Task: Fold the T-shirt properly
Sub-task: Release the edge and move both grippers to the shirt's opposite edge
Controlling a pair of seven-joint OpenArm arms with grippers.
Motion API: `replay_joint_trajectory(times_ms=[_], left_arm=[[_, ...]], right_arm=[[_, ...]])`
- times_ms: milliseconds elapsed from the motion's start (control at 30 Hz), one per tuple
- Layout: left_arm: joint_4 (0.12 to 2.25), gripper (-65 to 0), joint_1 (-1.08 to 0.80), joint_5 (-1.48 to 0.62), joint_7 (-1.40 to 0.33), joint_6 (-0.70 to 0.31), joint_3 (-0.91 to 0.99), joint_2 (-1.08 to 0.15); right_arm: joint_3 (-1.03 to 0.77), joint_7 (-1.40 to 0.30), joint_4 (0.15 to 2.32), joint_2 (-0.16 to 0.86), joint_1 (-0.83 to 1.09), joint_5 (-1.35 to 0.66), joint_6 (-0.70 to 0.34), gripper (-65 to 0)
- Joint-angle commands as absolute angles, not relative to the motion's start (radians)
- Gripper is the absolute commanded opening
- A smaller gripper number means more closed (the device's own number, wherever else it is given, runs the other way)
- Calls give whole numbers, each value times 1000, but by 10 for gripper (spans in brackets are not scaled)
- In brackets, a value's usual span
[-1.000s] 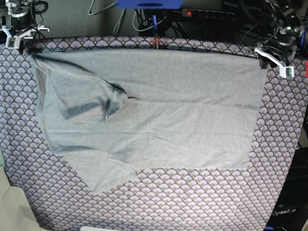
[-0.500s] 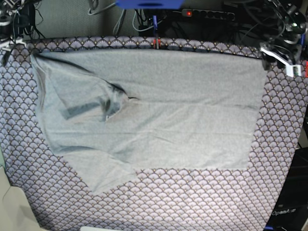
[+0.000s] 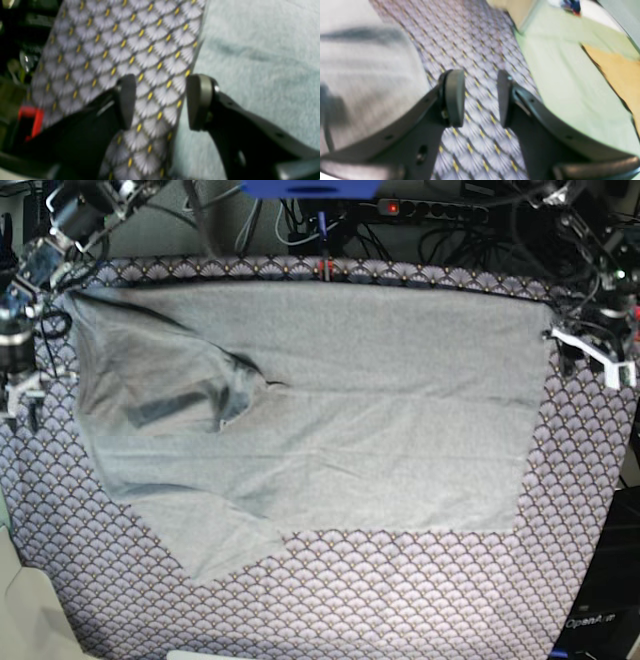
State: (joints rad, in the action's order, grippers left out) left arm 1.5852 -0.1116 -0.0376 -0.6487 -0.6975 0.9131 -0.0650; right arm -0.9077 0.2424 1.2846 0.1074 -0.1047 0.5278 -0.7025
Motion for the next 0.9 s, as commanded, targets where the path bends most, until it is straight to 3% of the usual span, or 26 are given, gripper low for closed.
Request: replay_joint_trajectory(times_ms=[0,267,567,867], left_arm=[[1604,-325,-82,-25,-627,-698,909,-70],[1537,-325,108,133,-625,-698,843,-65],[1287,-325,325,202,-616,-698,786,-156],[1214,-325,423,203,-605,-662,768,-183]], right_arm=[[-908,260,1276,119,-137,535,-698,-417],[-918,262,1081,119,-346,711,-698,-419],[-911,268,1044,120,-386,723,-698,-421],[-909,292,812,228,-478,723,-698,-417]])
